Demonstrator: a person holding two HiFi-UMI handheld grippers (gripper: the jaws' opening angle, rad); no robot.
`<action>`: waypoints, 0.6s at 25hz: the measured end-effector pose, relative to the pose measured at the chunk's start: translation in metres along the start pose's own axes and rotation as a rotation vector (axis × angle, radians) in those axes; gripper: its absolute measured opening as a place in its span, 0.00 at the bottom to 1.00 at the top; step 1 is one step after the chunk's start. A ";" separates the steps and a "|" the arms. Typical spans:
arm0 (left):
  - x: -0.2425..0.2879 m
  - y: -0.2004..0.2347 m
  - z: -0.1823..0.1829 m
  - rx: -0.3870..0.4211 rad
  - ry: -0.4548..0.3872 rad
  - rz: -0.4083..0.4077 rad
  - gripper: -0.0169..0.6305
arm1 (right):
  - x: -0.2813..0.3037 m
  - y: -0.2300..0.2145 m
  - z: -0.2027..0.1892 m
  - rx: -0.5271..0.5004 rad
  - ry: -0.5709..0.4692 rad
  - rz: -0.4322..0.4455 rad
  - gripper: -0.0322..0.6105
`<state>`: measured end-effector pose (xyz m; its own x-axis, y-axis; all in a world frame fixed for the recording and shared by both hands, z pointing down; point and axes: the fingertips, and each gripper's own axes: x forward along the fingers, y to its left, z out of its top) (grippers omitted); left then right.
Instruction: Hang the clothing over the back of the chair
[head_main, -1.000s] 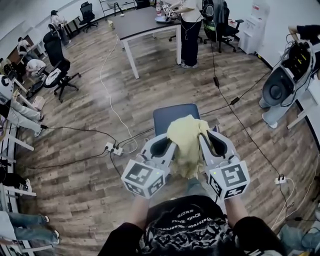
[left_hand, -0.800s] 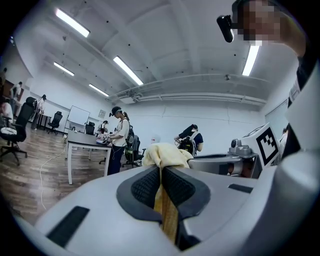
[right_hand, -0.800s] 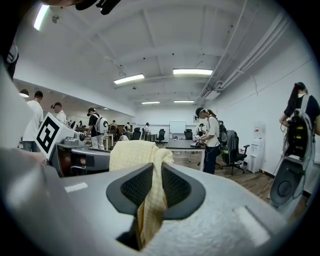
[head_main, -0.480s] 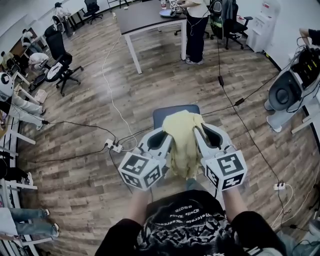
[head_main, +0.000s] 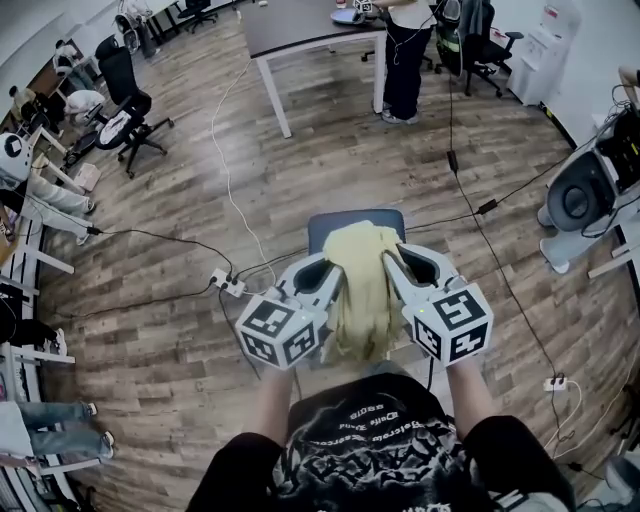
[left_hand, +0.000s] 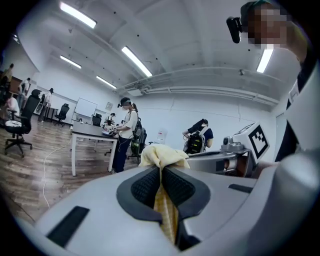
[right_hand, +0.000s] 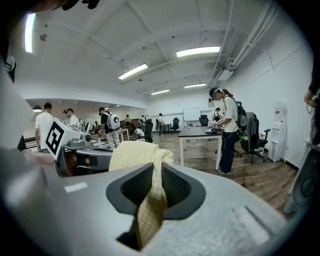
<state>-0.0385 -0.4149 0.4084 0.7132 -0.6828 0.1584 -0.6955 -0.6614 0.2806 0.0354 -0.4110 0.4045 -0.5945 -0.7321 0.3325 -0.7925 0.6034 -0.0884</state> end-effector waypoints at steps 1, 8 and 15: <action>0.003 0.002 -0.003 0.007 0.020 -0.016 0.06 | 0.003 -0.003 -0.003 0.005 0.015 0.015 0.14; 0.018 0.020 -0.023 0.023 0.105 -0.093 0.06 | 0.022 -0.020 -0.024 0.006 0.095 0.083 0.14; 0.037 0.040 -0.048 0.003 0.180 -0.121 0.06 | 0.047 -0.039 -0.047 0.000 0.165 0.137 0.14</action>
<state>-0.0358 -0.4521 0.4708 0.7953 -0.5322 0.2901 -0.6040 -0.7363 0.3050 0.0444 -0.4541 0.4675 -0.6667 -0.5815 0.4662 -0.7056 0.6939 -0.1437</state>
